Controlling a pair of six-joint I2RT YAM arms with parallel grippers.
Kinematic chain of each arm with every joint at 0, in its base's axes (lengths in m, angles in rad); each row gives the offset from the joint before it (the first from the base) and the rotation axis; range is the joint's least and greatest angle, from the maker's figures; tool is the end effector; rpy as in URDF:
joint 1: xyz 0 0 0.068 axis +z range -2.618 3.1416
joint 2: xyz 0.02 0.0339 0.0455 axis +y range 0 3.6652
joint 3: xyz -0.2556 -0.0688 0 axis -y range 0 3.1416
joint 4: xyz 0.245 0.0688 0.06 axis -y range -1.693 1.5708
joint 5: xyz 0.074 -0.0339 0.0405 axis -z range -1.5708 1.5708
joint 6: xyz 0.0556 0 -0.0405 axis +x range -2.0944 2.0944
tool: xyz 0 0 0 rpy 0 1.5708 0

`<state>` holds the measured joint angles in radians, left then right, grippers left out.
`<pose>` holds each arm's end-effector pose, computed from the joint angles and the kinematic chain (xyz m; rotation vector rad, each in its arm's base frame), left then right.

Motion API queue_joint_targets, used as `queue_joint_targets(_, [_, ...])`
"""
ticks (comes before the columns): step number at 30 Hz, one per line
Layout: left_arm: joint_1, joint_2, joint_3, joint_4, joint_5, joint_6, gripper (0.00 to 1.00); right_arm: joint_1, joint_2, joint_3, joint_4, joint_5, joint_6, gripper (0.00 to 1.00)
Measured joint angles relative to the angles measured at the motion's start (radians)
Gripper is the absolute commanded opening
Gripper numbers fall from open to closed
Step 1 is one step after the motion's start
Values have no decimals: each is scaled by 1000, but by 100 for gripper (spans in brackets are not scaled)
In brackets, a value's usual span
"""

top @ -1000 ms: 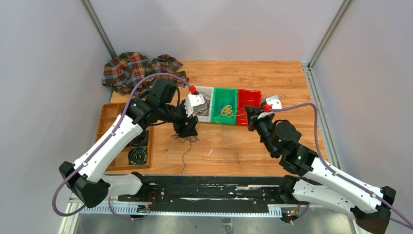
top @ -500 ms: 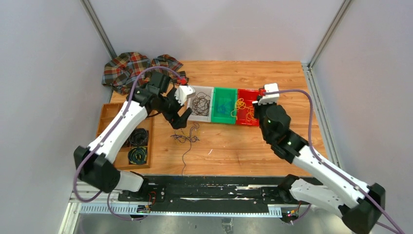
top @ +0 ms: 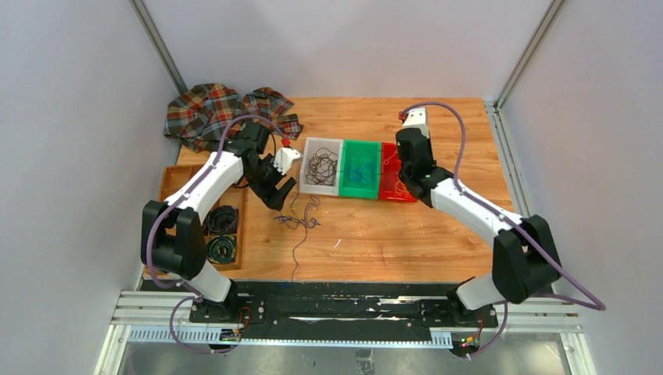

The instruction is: Untangle the cables

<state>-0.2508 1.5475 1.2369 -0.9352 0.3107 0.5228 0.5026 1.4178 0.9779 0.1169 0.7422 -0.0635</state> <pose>0.2924 -0.0925 0.2310 1.1053 2.5260 -0.3664 0.3137 0.1295 0.2796 -0.0181 1.8242 -0.3918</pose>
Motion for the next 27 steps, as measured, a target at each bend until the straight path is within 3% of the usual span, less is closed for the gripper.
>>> queue_joint_targets(3, [1, 43, -22, 18, 0, 7, 78, -5, 77, 25, 5, -17, 2, 5])
queue_joint_targets(5, [1, 63, -41, 34, 0, 10, 78, -5, 119, 37, 5, -19, 6, 31])
queue_joint_targets(6, [1, 71, -54, 45, 0, 10, 77, -5, 138, 41, 3, -20, 13, 38])
queue_joint_targets(9, [1, 87, -86, 74, -2, 13, 72, -5, 156, 40, -20, -38, 36, 52])
queue_joint_targets(12, [1, 108, -97, 106, -9, 13, 58, -5, 135, 37, -21, -64, 51, 63])
queue_joint_targets(18, [1, 135, -113, 184, -34, 13, 30, -5, 1, 0, -20, -165, 83, 64])
queue_joint_targets(27, [2, 140, -123, 188, 9, 25, 17, 84, -157, -97, 31, -404, 131, 65])
